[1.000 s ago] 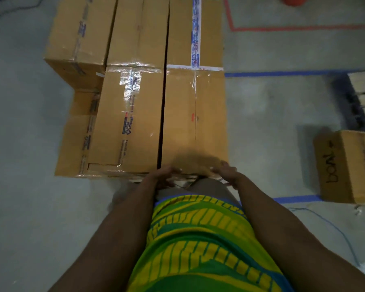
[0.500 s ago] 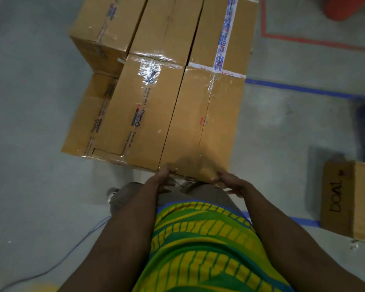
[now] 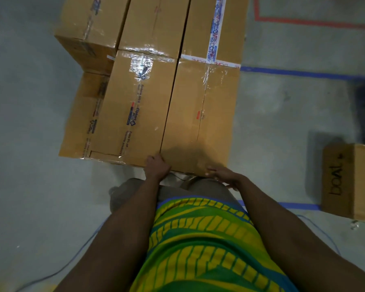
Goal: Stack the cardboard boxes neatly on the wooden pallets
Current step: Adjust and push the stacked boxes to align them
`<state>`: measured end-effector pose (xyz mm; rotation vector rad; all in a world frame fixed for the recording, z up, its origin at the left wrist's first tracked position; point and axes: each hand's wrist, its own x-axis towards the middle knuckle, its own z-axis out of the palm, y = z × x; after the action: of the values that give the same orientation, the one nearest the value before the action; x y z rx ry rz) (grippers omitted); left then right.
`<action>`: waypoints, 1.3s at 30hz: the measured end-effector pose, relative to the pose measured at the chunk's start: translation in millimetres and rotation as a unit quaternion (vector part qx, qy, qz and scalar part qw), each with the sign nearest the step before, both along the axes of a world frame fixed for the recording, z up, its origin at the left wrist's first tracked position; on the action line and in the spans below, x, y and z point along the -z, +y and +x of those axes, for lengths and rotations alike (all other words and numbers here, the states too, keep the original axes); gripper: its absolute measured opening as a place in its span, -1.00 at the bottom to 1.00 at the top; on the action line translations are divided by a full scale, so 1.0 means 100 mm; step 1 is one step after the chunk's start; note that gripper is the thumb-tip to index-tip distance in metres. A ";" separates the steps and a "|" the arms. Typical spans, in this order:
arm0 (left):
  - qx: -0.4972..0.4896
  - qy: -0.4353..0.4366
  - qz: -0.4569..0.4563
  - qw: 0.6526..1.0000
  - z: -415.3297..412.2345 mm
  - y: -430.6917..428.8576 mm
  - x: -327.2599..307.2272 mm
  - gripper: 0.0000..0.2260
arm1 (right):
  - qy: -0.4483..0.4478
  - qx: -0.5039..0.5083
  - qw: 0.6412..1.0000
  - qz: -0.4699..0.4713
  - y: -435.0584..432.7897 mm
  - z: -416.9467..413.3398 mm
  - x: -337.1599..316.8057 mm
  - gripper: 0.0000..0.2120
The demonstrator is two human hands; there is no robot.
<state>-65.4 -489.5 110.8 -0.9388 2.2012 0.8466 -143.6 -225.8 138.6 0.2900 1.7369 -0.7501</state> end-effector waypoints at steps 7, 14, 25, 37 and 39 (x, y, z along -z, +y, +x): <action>0.083 -0.020 0.014 0.996 -0.05 0.00 -0.04 -0.41 | 0.012 -0.030 0.999 -0.013 -0.01 -0.02 0.05 -0.55; 0.175 -0.009 -0.023 0.984 -0.11 0.00 0.02 -0.13 | 0.028 0.011 1.000 0.005 0.00 0.01 0.04 -0.60; 0.258 -0.036 -0.152 0.954 -1.17 -0.28 0.06 -0.59 | 0.217 -0.022 0.961 0.168 -0.39 -0.42 0.30 -0.28; 0.212 0.246 -0.192 0.926 -3.16 -0.92 0.83 -0.27 | 0.547 -0.122 0.826 0.068 -2.07 -2.85 0.91 -0.45; 0.200 0.278 -0.190 0.920 -3.47 -1.05 0.98 -0.21 | 0.592 -0.102 0.795 0.083 -2.27 -3.22 1.06 -0.45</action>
<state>-412.1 -594.3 12.5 -0.3911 2.9885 0.5354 -466.0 -453.1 32.3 -0.3639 2.9689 -0.6374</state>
